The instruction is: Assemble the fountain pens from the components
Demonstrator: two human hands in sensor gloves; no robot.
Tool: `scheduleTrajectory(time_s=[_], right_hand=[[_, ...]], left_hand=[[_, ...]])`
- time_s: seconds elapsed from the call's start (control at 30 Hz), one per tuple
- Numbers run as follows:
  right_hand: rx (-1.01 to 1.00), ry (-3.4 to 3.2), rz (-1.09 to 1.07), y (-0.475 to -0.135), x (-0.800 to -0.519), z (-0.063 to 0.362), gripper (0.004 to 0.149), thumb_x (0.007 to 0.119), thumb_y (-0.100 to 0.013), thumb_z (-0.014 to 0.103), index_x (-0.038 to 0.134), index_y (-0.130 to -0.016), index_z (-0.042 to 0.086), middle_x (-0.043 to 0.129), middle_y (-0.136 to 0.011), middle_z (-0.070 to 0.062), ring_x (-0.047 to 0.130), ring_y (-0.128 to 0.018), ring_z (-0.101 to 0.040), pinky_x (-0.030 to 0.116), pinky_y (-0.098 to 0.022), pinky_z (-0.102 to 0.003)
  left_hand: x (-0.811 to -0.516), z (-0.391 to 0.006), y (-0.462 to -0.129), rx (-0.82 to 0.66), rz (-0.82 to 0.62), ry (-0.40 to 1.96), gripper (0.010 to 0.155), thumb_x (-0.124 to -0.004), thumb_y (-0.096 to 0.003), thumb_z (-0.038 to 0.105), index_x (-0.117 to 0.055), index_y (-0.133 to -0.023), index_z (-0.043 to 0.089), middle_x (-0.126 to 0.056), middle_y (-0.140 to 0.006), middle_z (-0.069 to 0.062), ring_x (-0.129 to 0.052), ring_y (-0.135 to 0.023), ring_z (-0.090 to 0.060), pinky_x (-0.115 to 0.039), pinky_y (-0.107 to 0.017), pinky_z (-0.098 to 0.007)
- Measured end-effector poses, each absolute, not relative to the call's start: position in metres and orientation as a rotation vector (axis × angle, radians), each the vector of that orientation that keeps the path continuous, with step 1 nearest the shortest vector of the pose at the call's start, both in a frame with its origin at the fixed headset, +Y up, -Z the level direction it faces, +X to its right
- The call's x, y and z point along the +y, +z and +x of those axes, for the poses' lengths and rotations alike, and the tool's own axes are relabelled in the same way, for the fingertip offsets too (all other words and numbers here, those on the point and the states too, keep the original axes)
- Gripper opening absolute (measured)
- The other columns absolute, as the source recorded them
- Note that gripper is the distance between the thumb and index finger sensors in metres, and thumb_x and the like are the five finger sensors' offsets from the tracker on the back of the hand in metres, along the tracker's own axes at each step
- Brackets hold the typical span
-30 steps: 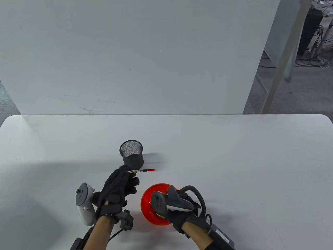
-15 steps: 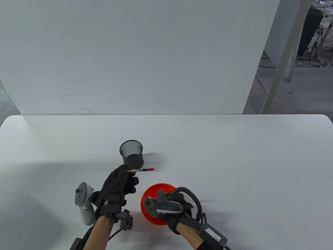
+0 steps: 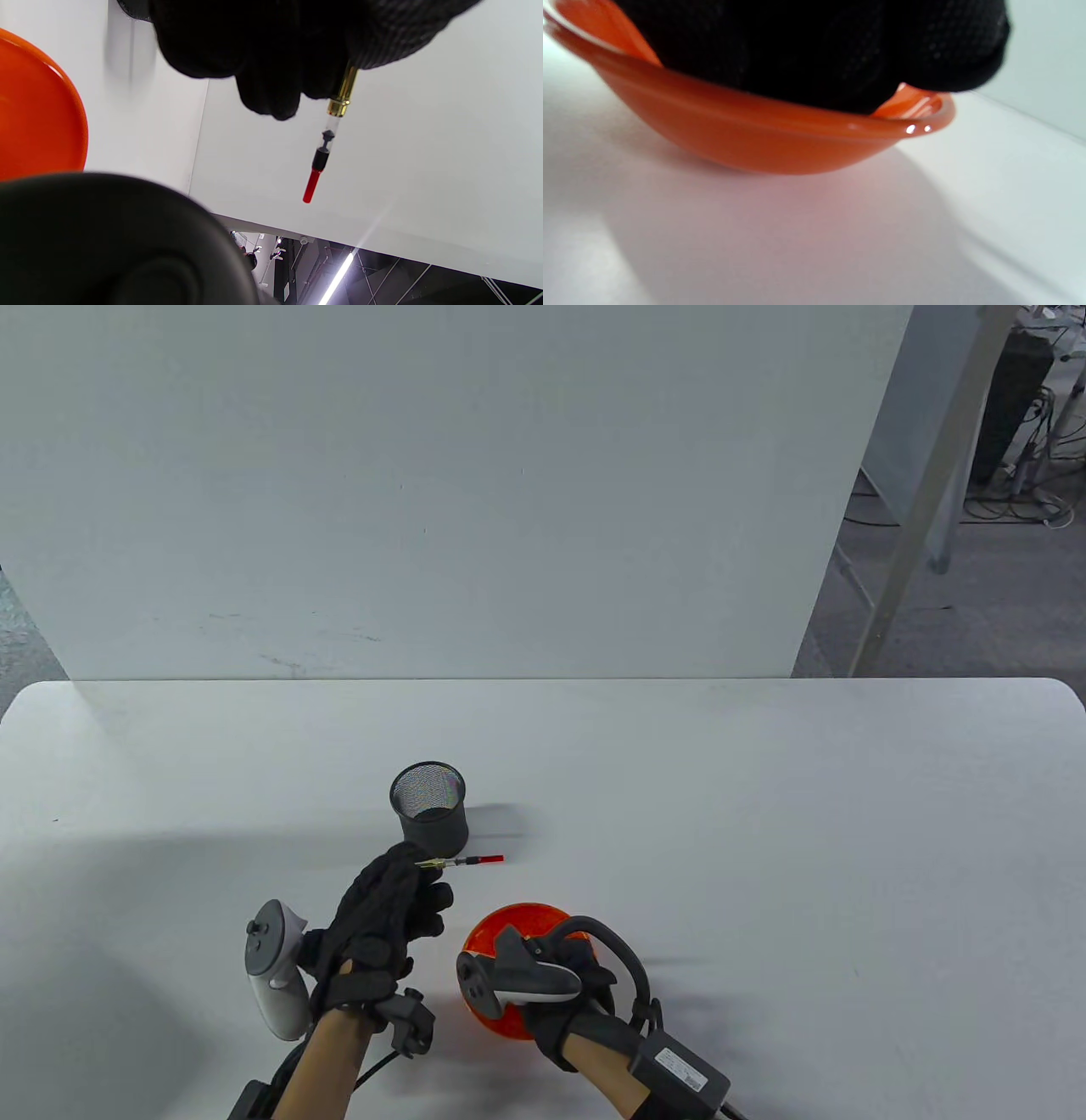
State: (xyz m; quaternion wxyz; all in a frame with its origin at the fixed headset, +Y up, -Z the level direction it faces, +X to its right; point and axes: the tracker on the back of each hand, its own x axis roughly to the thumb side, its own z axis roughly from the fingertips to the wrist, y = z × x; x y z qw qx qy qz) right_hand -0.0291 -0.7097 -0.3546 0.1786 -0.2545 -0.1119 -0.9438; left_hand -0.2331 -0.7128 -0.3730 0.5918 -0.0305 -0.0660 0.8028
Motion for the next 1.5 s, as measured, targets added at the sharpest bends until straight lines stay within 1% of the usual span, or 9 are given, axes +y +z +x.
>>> scheduleTrajectory(time_s=[0.37, 0.5, 0.63, 0.8, 0.9, 1.03, 1.1, 1.27, 1.5], right_hand=[[-0.331, -2.730, -0.724, -0.355, -0.702, -0.022, 0.048, 0.076, -0.055, 0.041, 0.081, -0.091, 0.009, 0.091, -0.074, -0.012, 0.089, -0.053, -0.026, 0.083, -0.040, -0.045], [-0.192, -2.778, -0.730, -0.348, -0.681, -0.009, 0.046, 0.073, -0.055, 0.042, 0.079, -0.091, 0.013, 0.088, -0.078, -0.010, 0.088, -0.057, -0.026, 0.083, -0.041, -0.044], [-0.070, -2.854, -0.712, -0.338, -0.659, 0.012, 0.042, 0.067, -0.057, 0.041, 0.074, -0.092, 0.019, 0.083, -0.090, -0.009, 0.091, -0.068, -0.031, 0.086, -0.040, -0.043], [0.119, -3.146, -0.708, -0.334, -0.639, 0.050, 0.043, 0.068, -0.057, 0.036, 0.072, -0.094, 0.015, 0.087, -0.082, -0.012, 0.100, -0.056, -0.023, 0.094, -0.036, -0.039], [0.254, -3.376, -0.726, -0.336, -0.638, 0.073, 0.046, 0.069, -0.057, 0.032, 0.072, -0.099, 0.015, 0.086, -0.083, -0.011, 0.097, -0.054, -0.023, 0.092, -0.038, -0.038], [0.516, -3.614, -0.682, -0.335, -0.643, 0.093, 0.045, 0.069, -0.053, 0.030, 0.077, -0.096, 0.019, 0.087, -0.084, -0.010, 0.096, -0.054, -0.024, 0.091, -0.040, -0.038], [0.575, -3.693, -0.626, -0.335, -0.644, 0.099, 0.044, 0.070, -0.052, 0.030, 0.079, -0.095, 0.020, 0.087, -0.085, -0.010, 0.096, -0.056, -0.024, 0.091, -0.041, -0.038], [0.540, -3.827, -0.552, -0.337, -0.647, 0.106, 0.043, 0.073, -0.051, 0.029, 0.082, -0.093, 0.020, 0.088, -0.086, -0.011, 0.097, -0.057, -0.026, 0.091, -0.042, -0.038], [0.509, -3.800, -0.579, -0.337, -0.652, 0.104, 0.043, 0.073, -0.052, 0.029, 0.081, -0.094, 0.020, 0.087, -0.087, -0.011, 0.096, -0.058, -0.026, 0.091, -0.044, -0.039]], left_hand=[[-0.713, -0.232, -0.373, -0.151, -0.075, 1.882, 0.044, -0.071, -0.0635, 0.047, -0.065, -0.104, 0.030, -0.084, -0.098, 0.002, -0.097, -0.076, -0.016, -0.085, -0.053, -0.038], [-0.713, -0.232, -0.372, -0.143, -0.083, 1.894, 0.044, -0.071, -0.0637, 0.047, -0.065, -0.104, 0.030, -0.083, -0.098, 0.002, -0.097, -0.076, -0.016, -0.084, -0.053, -0.038], [-0.714, -0.232, -0.372, -0.137, -0.084, 1.888, 0.044, -0.070, -0.0638, 0.047, -0.064, -0.104, 0.030, -0.083, -0.098, 0.002, -0.097, -0.076, -0.016, -0.084, -0.053, -0.038], [-0.712, -0.235, -0.372, -0.150, -0.070, 1.898, 0.044, -0.070, -0.0637, 0.047, -0.064, -0.104, 0.030, -0.083, -0.098, 0.002, -0.097, -0.076, -0.016, -0.084, -0.053, -0.038], [-0.714, -0.233, -0.371, -0.147, -0.071, 1.858, 0.044, -0.070, -0.0636, 0.047, -0.064, -0.104, 0.030, -0.083, -0.098, 0.002, -0.097, -0.076, -0.016, -0.084, -0.053, -0.038], [-0.714, -0.226, -0.371, -0.164, -0.106, 1.857, 0.044, -0.070, -0.0638, 0.047, -0.064, -0.105, 0.030, -0.083, -0.098, 0.003, -0.097, -0.076, -0.016, -0.084, -0.053, -0.038], [-0.712, -0.223, -0.369, -0.178, -0.111, 1.847, 0.044, -0.070, -0.0638, 0.047, -0.064, -0.104, 0.030, -0.083, -0.098, 0.002, -0.097, -0.076, -0.016, -0.084, -0.053, -0.038], [-0.708, -0.218, -0.366, -0.212, -0.114, 1.851, 0.044, -0.070, -0.0636, 0.046, -0.065, -0.104, 0.030, -0.083, -0.098, 0.002, -0.097, -0.075, -0.016, -0.085, -0.053, -0.038], [-0.707, -0.213, -0.364, -0.233, -0.129, 1.841, 0.044, -0.070, -0.0635, 0.046, -0.065, -0.104, 0.030, -0.084, -0.098, 0.002, -0.098, -0.075, -0.016, -0.085, -0.053, -0.038]])
